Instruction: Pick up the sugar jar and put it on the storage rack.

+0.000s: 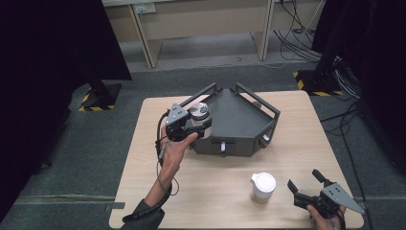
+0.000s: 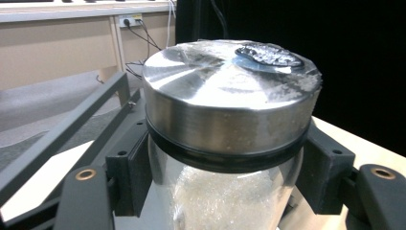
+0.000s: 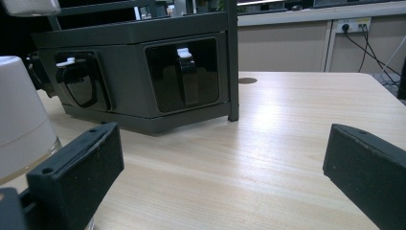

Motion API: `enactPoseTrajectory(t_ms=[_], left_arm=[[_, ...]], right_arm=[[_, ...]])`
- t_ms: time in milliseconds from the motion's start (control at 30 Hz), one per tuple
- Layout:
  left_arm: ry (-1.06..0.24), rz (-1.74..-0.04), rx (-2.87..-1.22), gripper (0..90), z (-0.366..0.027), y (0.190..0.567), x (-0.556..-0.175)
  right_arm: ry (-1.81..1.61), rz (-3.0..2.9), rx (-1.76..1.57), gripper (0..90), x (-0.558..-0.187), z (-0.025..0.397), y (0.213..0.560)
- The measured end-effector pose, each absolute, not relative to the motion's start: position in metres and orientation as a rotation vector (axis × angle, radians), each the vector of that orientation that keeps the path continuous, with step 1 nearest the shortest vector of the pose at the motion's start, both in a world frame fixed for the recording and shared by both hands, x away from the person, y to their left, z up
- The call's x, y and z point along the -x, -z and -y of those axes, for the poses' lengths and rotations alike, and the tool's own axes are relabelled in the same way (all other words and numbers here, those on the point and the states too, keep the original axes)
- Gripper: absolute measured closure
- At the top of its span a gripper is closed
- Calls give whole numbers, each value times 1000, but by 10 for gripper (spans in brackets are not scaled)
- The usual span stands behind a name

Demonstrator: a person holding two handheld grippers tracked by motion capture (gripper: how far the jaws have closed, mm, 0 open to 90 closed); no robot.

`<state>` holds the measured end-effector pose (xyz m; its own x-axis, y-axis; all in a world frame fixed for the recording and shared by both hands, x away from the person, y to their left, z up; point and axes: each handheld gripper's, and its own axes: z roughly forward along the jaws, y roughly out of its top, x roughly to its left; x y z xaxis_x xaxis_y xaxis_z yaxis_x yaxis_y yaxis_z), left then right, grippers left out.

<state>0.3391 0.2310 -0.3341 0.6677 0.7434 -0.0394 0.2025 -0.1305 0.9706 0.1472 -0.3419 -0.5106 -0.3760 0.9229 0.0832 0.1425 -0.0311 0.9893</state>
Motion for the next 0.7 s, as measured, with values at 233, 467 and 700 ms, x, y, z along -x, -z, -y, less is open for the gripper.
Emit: enactPoseTrajectory(t_ms=[233,467,700], left_arm=[[-591,-790,-1684,308,-221,336,-351],[-617,-822,-1658,308,-218,343,-361],[-645,-855,-1650,308,-215,348,-368]], right_arm=[[-1469,-1574,-1145,3,-147,341,510],[-1470,-1574,-1143,4,-147,342,510],[-1474,-1575,-1143,4,-148,342,511]])
